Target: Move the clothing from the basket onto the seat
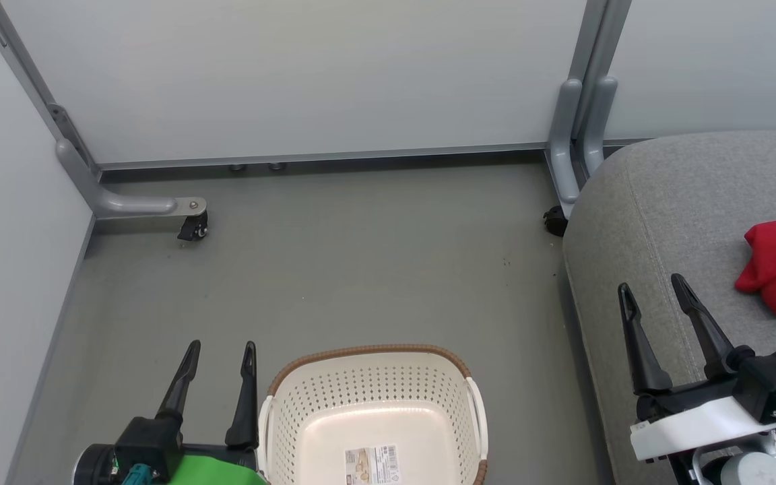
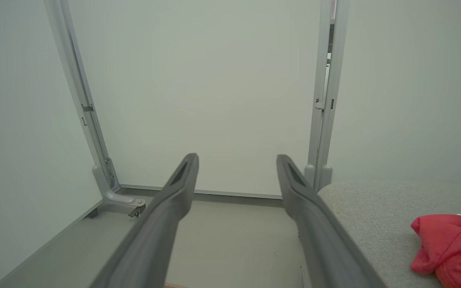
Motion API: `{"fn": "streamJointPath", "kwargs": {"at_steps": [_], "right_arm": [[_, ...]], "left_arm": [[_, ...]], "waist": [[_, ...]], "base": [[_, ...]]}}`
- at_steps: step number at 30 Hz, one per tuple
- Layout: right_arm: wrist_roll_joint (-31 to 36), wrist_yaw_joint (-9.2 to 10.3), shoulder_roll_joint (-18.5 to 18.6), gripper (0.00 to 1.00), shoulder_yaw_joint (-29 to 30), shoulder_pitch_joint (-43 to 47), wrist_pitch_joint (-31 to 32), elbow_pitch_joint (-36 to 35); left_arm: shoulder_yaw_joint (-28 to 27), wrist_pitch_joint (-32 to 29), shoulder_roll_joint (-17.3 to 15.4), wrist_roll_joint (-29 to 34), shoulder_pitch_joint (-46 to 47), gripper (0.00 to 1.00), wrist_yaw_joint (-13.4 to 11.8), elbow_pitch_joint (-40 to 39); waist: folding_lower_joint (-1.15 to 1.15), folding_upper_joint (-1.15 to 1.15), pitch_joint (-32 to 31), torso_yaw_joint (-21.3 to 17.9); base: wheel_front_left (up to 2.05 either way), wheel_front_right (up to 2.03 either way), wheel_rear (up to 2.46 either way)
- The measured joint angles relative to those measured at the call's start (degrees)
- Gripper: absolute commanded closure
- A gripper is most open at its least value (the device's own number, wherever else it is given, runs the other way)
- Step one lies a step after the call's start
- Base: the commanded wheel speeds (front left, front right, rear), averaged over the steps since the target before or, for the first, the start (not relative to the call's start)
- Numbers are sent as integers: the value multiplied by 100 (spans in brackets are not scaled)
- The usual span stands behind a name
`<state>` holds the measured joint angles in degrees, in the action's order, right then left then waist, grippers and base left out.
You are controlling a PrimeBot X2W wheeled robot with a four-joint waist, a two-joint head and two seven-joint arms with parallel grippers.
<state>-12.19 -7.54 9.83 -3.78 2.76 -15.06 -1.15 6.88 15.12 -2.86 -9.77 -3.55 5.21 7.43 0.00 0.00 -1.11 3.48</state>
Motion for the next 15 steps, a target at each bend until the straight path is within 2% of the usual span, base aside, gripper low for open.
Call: {"fn": "streamJointPath", "kwargs": {"at_steps": [15], "right_arm": [[-21, 0, -1, 0, 2, 0, 0, -7]], "left_arm": [[13, 1, 0, 41, -1, 0, -66, 24]], "waist": [[0, 0, 5, 2]], "base": [[0, 0, 0]]}}
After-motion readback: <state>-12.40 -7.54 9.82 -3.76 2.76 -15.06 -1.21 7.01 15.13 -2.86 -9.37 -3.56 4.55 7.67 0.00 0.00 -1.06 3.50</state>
